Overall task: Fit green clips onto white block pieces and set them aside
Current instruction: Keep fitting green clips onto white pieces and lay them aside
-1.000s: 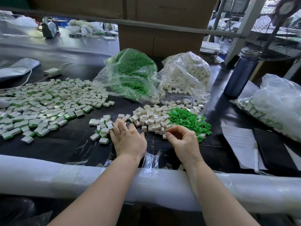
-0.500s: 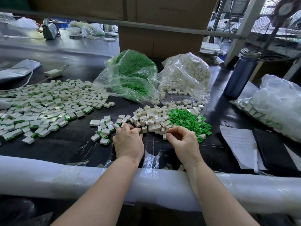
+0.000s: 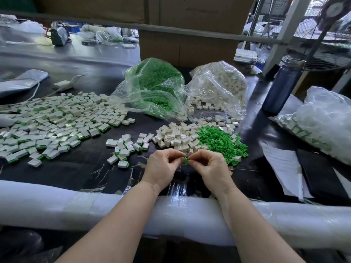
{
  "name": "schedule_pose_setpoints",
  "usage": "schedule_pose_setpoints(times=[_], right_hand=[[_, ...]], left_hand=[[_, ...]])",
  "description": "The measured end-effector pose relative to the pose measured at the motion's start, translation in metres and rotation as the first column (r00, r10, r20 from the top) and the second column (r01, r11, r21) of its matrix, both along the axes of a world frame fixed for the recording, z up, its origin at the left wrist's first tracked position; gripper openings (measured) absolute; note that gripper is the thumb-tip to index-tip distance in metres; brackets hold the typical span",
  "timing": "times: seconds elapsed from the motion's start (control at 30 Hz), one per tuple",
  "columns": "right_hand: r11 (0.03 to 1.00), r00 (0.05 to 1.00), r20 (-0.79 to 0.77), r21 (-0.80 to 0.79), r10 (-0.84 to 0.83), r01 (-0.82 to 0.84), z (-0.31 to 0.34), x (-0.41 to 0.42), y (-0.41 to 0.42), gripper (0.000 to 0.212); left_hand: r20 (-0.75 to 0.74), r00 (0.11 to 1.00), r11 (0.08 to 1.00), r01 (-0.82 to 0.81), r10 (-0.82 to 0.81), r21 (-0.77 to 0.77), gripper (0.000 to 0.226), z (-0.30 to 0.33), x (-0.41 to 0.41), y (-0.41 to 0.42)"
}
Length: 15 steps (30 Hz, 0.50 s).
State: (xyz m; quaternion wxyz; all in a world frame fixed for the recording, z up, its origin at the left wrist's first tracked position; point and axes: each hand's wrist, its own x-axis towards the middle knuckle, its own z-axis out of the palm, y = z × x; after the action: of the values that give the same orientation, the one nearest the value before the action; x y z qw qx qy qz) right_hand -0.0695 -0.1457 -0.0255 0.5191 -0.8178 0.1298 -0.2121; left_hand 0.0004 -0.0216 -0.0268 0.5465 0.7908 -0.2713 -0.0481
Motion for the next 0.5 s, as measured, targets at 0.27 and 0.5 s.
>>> schedule_pose_setpoints(times=[0.27,0.5], right_hand=[[0.997,0.997,-0.024,0.033,-0.069,0.069,-0.007,0.003,-0.004,0.025],[0.994,0.999,0.006,0.103,-0.044,0.043,-0.007,0.002,-0.004,0.025]], left_hand=[[0.203,0.947,0.945,-0.283,0.248,0.165,0.037,-0.005,0.005,0.000],[0.208,0.950,0.927,-0.281,0.233,0.247,0.019,-0.009,0.008,-0.003]])
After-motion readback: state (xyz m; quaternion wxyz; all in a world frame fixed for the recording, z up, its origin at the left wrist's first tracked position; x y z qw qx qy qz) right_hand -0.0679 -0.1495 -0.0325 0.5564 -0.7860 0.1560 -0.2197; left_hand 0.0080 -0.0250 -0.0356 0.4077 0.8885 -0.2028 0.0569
